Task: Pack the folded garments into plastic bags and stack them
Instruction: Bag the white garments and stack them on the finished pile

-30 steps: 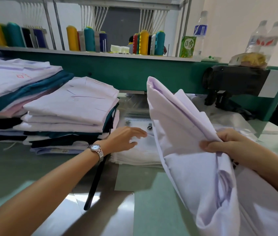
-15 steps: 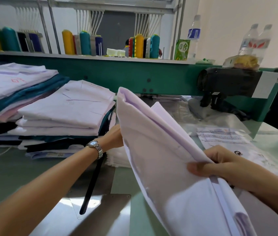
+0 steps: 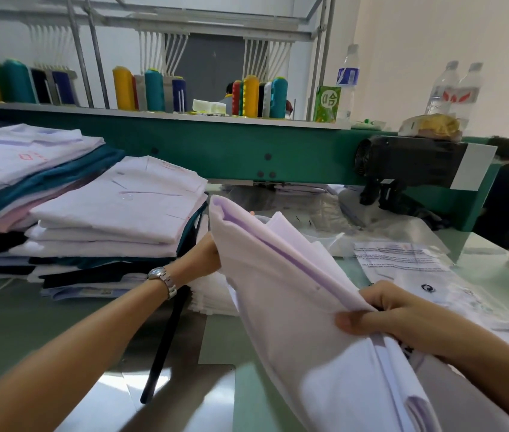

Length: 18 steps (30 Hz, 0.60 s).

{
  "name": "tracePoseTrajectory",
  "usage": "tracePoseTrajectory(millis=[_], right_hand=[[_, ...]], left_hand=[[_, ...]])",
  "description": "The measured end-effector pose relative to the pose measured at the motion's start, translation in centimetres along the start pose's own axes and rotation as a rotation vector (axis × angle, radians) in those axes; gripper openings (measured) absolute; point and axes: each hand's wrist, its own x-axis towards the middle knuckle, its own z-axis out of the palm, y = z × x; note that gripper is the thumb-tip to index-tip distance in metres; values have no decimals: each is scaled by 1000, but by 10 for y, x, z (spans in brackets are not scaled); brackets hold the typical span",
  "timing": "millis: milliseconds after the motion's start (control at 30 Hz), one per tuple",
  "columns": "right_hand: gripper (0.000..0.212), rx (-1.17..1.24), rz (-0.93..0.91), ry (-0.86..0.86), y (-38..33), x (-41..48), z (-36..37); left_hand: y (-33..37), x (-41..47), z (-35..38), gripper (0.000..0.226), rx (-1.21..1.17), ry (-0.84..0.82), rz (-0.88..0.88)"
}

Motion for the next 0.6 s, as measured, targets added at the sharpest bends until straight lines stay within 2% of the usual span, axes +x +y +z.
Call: tracePoseTrajectory(millis=[33, 67, 100, 167, 300, 433, 600], right_hand=[[34, -14, 3, 8, 1, 2, -1], [35, -32, 7, 13, 2, 5, -3], [37, -60, 19, 20, 4, 8, -5], [42, -130, 54, 48, 7, 15, -9], [46, -252, 110, 107, 12, 27, -17], [41, -369, 178, 132, 9, 32, -23], [45, -443, 265, 185, 3, 35, -26]], left_hand=[[3, 0, -4, 14, 25, 11, 29], [4, 4, -4, 22, -13, -52, 16], [7, 5, -8, 32, -6, -104, 78], [17, 6, -16, 45, -61, -101, 174], [32, 8, -20, 54, -10, -203, 344], [38, 5, -24, 55, -15, -239, 344], [47, -2, -23, 60, -39, -239, 335]])
